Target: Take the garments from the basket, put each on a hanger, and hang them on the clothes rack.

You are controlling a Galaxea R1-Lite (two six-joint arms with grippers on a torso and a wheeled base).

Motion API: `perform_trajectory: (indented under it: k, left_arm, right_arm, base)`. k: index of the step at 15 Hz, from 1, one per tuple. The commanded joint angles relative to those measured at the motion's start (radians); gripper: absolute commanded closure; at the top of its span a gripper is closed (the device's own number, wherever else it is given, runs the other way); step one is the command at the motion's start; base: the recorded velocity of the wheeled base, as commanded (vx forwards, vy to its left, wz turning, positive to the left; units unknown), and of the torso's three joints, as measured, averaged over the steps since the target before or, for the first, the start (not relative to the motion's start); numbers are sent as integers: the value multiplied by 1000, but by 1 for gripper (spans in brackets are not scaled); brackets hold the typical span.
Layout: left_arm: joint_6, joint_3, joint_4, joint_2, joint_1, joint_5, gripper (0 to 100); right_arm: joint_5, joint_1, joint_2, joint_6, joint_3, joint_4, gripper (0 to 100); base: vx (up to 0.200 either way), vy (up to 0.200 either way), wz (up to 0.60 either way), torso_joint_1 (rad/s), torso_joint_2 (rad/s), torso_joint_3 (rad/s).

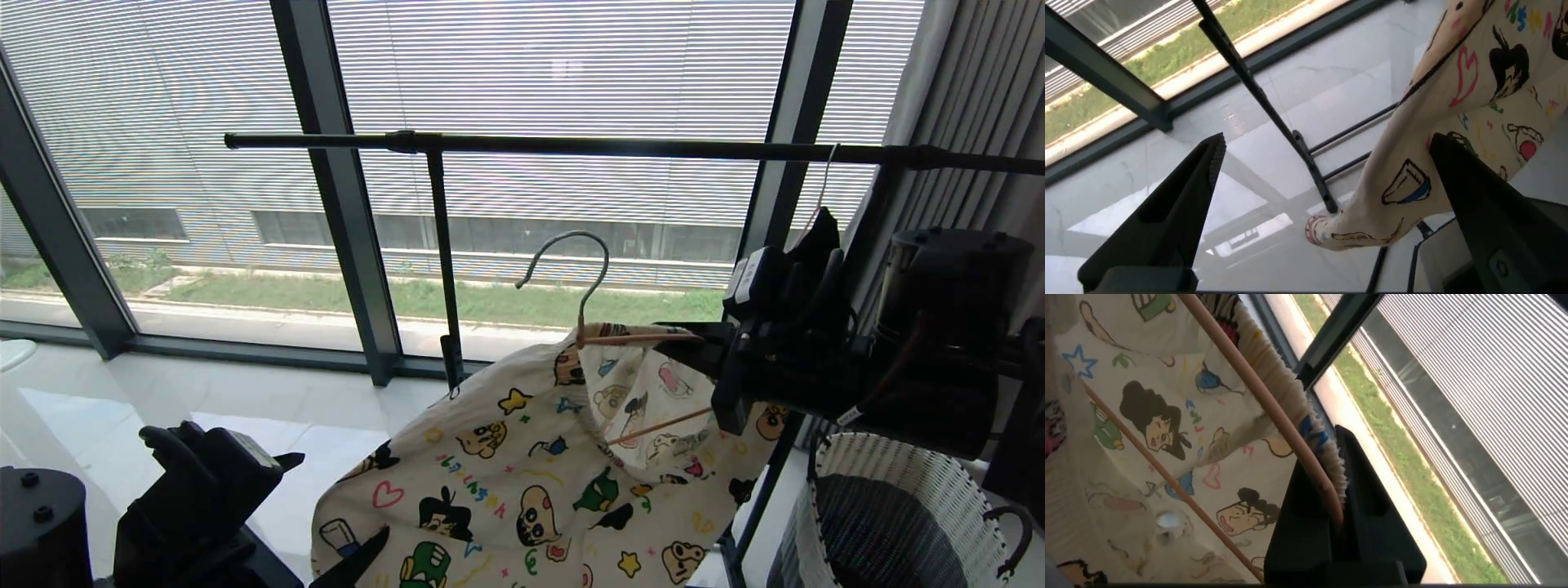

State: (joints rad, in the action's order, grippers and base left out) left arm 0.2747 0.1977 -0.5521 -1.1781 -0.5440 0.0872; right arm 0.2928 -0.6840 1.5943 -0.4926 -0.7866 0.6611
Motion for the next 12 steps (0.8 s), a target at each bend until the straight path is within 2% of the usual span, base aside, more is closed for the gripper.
perform_trajectory:
  k: [1,4,5,6,10,12]
  left_arm:
    - [0,2,-2,2,-1,-6,0]
    - [-20,0,0,-20,30,-9,0]
    - [-75,5,-2,-21,33,-9,100]
    - [-106,14,0,-20,33,-9,100]
    - [-106,8,0,-26,36,-7,100]
    - [-106,-14,0,-43,125,-4,100]
  right_arm:
    - [0,-2,-17,8,0,0,100]
    - [0,-15,-43,11,-8,0,100]
    - [0,-19,-54,12,-6,-1,100]
    - [0,-20,-59,12,-6,-1,100]
    - [-3,-19,-57,14,-8,-1,100]
    - [-55,-17,-59,80,-8,0,100]
  base:
    - [0,0,0,0,0,0]
    - [0,0,0,0,0,0]
    - [0,0,0,0,0,0]
    - [0,0,0,0,0,0]
    - [0,0,0,0,0,0]
    - [0,0,0,0,0,0]
